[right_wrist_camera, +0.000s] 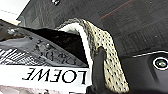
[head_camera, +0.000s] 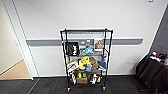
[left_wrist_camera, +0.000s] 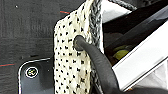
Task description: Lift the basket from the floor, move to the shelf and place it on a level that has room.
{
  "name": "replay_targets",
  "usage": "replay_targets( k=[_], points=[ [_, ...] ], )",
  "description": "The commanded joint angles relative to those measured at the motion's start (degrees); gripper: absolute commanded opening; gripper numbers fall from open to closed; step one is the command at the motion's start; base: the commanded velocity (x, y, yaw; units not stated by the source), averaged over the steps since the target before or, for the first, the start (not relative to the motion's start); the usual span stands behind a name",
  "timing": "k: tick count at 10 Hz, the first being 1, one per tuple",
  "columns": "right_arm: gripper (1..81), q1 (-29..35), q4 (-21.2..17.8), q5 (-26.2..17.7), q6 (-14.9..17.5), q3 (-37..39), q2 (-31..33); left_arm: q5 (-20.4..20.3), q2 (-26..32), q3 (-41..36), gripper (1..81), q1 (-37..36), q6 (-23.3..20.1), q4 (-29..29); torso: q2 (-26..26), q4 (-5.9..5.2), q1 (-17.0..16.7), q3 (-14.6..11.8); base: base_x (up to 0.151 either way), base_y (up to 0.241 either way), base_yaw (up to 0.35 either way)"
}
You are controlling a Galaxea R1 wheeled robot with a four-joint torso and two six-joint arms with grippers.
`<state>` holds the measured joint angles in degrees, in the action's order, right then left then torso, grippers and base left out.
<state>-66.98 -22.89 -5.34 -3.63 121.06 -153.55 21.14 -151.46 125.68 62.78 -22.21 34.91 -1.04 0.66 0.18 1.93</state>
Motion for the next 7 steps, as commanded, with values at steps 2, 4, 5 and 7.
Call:
replay_targets(
  k=[2,4,5,7],
  points=[
    [1.0,4.0,0.3,-2.5,-0.1,0.1,0.6,3.6,1.2,-0.5,1.0,-4.9,-0.9,0.6,0.0,0.00,0.0,-0.3,0.000,0.000,0.000],
    [1.0,2.8,0.3,-2.5,0.0,1.2,0.1,1.9,0.8,-0.5,1.0,-3.1,-2.2,0.6,-0.1,0.00,-0.1,-0.6,0.000,0.000,0.000],
    [1.0,2.2,0.3,-2.4,0.0,1.9,-0.4,1.2,0.9,-0.5,1.0,-2.5,-2.8,0.7,-0.1,0.00,-0.1,-0.6,0.000,0.000,0.000],
    [1.0,1.7,0.3,-2.2,0.3,2.1,-0.5,1.2,0.8,-0.4,1.0,-2.3,-2.8,0.7,-0.1,0.00,-0.1,-0.7,0.000,0.000,0.000]
  ],
)
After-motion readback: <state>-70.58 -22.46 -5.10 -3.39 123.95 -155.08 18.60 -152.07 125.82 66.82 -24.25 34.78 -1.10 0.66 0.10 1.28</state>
